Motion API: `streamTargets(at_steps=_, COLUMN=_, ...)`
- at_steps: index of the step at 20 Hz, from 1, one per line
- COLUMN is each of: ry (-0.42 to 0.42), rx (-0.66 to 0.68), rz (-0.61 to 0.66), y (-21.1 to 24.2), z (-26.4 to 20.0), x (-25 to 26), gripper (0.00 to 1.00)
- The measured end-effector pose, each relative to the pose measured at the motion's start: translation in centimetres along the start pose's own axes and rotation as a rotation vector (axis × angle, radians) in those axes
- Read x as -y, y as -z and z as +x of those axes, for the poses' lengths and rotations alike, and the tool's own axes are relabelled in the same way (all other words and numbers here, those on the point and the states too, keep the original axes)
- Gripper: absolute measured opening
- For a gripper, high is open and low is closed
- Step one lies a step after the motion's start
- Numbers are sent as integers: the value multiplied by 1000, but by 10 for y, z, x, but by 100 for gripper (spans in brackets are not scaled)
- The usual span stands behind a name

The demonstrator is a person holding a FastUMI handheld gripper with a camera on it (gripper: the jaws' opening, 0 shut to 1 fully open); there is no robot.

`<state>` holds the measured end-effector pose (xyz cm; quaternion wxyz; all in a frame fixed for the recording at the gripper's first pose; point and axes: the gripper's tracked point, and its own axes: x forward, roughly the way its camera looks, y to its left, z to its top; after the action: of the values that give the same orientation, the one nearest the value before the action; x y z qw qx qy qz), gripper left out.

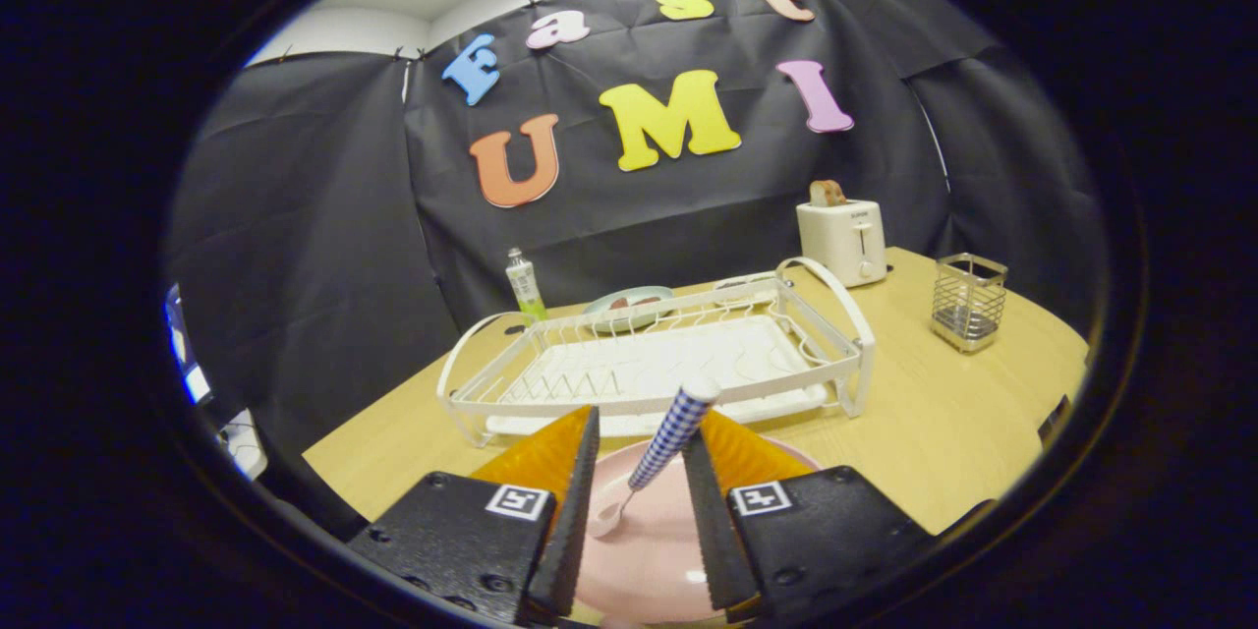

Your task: Take the plate from the dish rack, then take the spoon from the basket and place it into the plate.

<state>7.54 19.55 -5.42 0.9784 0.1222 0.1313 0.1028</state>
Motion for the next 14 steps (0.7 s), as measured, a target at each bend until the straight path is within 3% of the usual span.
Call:
streamTargets(at_steps=2, ry=16, rx=17, rz=4, y=-8, z=-1, x=7, gripper=76)
streamTargets(at_steps=6, ry=56, rx=72, rz=-16, y=-32, z=-7, x=24, gripper=87)
streamTargets(at_steps=14, ry=110, rx=197, rz=-86, y=-81, z=-31, x=38, gripper=90)
